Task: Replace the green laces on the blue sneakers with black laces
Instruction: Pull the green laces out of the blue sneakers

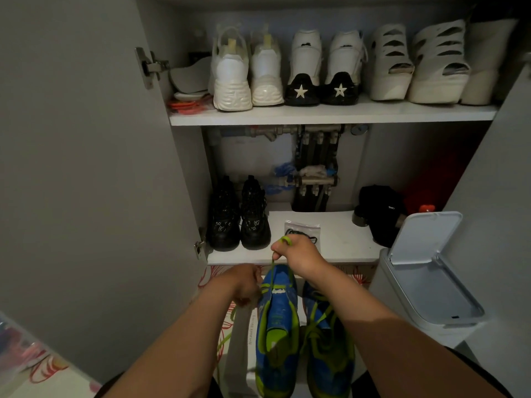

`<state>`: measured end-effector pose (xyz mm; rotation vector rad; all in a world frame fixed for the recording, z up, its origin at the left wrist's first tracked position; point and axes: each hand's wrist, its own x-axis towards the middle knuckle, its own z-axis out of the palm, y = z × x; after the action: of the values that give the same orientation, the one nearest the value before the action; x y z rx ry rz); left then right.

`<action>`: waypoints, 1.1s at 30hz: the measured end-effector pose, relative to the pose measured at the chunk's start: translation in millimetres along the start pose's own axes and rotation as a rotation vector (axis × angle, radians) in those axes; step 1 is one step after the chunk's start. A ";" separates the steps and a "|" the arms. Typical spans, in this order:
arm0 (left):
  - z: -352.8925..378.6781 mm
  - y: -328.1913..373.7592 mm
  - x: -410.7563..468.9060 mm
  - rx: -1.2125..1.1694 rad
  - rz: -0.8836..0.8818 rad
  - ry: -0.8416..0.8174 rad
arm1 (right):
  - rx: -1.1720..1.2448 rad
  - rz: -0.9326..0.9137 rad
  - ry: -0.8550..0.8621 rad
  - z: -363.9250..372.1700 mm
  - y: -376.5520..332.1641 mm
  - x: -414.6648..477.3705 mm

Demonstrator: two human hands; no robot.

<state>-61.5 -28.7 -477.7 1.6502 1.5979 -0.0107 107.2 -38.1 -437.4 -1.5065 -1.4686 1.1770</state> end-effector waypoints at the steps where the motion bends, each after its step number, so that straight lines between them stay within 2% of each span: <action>1: -0.4 1.0 2.2 -0.015 0.049 0.051 | 0.016 -0.010 -0.003 -0.7 0.2 -0.5; 4: 1.6 10.1 4.7 -0.096 0.191 0.082 | 0.084 -0.051 -0.022 -3.0 -2.1 -1.3; 6: 4.3 16.2 2.9 -0.116 0.207 0.047 | 0.132 -0.077 -0.028 -2.7 -4.3 -0.7; 10: 0.2 21.7 0.7 -0.016 0.191 0.131 | 0.125 -0.078 0.055 -0.1 -3.4 3.9; 13: -6.5 27.6 -1.9 -0.134 0.209 0.202 | -0.054 -0.013 0.175 -2.2 4.4 9.2; 17: -17.6 39.5 -7.4 -0.362 0.302 0.394 | -0.361 0.095 0.123 -0.8 17.5 8.6; 21: -20.1 48.7 -14.8 -0.523 0.424 0.452 | -0.477 -0.015 0.193 2.6 15.4 1.7; 23: -20.6 53.8 -19.0 -0.561 0.482 0.519 | -0.550 -0.041 0.144 2.0 11.4 -0.2; 27: -23.4 60.6 -24.2 -0.653 0.554 0.650 | -0.571 -0.013 -0.133 8.6 9.6 -5.6; 31: -22.2 59.0 -22.4 -0.667 0.579 0.539 | -0.536 0.048 -0.181 10.9 14.1 -5.0; 33: -22.2 54.3 -16.9 -0.628 0.490 0.499 | -0.443 0.070 -0.179 9.1 14.0 -3.3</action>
<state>-30.9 -22.9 -425.2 1.5372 1.2852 1.1126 103.7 -43.6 -453.1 -1.7915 -1.9047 1.0955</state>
